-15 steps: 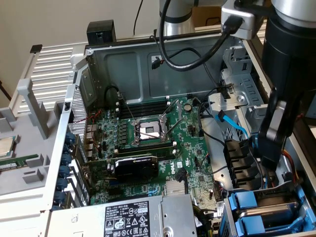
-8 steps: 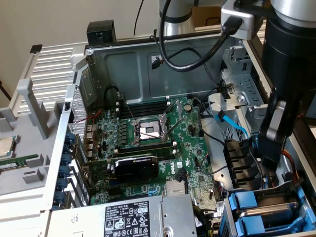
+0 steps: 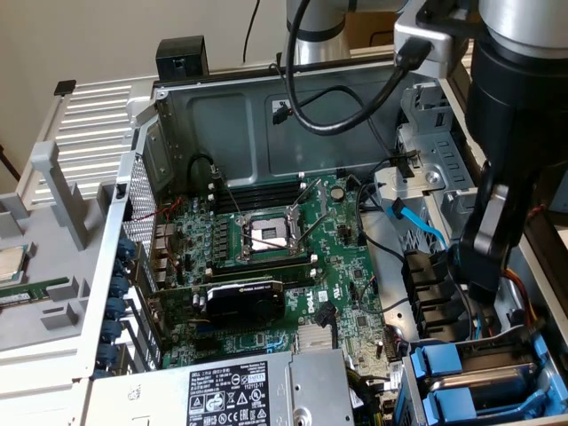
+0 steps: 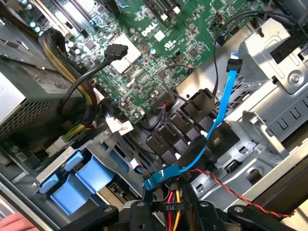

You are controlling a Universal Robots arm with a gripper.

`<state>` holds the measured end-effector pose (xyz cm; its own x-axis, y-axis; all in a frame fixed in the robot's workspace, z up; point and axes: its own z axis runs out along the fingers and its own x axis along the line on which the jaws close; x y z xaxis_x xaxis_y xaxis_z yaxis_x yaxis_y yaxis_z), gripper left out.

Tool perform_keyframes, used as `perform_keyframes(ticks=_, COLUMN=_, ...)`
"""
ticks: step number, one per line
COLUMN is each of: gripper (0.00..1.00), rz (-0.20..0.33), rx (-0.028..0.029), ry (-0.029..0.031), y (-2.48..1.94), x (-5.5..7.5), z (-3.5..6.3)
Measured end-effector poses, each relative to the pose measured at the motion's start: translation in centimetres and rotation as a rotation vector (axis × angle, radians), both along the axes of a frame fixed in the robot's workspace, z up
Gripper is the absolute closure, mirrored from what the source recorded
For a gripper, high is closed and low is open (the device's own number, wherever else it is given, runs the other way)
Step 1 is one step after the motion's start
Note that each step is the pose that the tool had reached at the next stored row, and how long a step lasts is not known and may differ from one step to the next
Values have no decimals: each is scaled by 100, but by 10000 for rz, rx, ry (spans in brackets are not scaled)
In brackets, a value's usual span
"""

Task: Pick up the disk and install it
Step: 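Insert the first disk wire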

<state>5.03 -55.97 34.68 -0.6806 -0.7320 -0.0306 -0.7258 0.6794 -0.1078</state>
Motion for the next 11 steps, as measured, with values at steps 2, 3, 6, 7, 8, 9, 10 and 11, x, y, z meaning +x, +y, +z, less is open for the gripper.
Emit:
perform_keyframes(ticks=2, gripper=65, rz=-1, rx=0, ry=-7, y=20, x=-7, z=-8)
perform_keyframes(ticks=3, gripper=65, rz=-1, rx=1, ry=-13, y=24, x=-8, z=-13)
perform_keyframes(ticks=6, gripper=65, rz=0, rx=0, ry=-29, y=25, x=-13, z=-26)
perform_keyframes(ticks=7, gripper=65, rz=-1, rx=-1, ry=-36, y=25, x=-19, z=-31)
perform_keyframes(ticks=8, gripper=65, rz=-1, rx=-1, ry=-43, y=26, x=-28, z=-37)
perform_keyframes(ticks=9, gripper=65, rz=-1, rx=0, ry=-51, y=25, x=-44, z=-40)
perform_keyframes(ticks=10, gripper=65, rz=-8, rx=-1, ry=-51, y=25, x=-52, z=-42)
perform_keyframes(ticks=11, gripper=65, rz=-23, rx=-1, ry=-53, y=25, x=-57, z=-44)
